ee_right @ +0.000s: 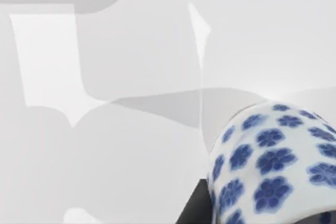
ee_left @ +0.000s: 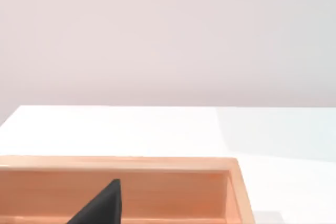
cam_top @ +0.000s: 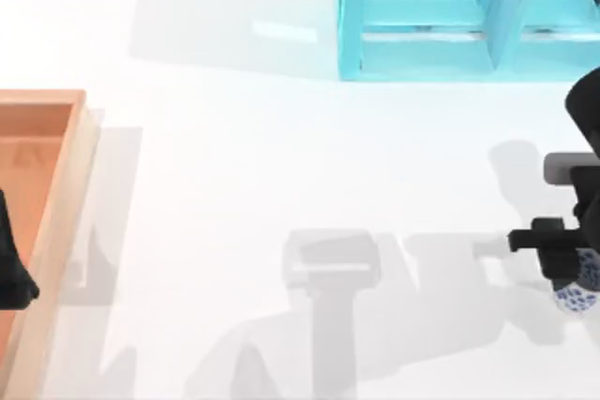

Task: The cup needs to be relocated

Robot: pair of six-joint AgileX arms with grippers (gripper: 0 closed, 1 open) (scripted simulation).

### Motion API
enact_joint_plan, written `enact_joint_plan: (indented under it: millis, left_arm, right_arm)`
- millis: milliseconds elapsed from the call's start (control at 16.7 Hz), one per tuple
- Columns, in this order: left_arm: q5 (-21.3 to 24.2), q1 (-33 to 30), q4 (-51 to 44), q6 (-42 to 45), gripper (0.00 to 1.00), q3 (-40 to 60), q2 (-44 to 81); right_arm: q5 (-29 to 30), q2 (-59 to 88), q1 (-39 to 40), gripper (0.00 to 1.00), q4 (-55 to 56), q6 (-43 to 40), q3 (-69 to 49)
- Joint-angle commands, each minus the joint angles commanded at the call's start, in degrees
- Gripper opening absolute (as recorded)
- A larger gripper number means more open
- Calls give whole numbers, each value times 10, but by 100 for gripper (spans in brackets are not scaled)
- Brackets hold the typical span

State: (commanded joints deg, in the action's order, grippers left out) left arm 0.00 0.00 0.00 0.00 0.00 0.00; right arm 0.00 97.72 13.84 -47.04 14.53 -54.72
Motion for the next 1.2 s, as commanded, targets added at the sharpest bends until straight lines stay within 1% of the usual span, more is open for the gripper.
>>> enact_joint_plan:
  millis: [240, 420, 600, 960, 1080, 1200]
  left_arm:
    - [0, 0, 0, 0, 100, 0, 0]
    - [0, 0, 0, 0, 100, 0, 0]
    - [0, 0, 0, 0, 100, 0, 0]
    - [0, 0, 0, 0, 100, 0, 0]
    - [0, 0, 0, 0, 100, 0, 0]
    - [0, 0, 0, 0, 100, 0, 0]
  right_arm:
    - [0, 3, -8, 0, -5, -7, -7]
    - [0, 22, -63, 0, -31, -63, -46]
    - [0, 46, -168, 0, -73, -168, -102]
    - [2, 79, -429, 0, -159, -428, -217]
    - [2, 80, -486, 0, -177, -485, -244]
    - [0, 77, -519, 0, -186, -518, -261]
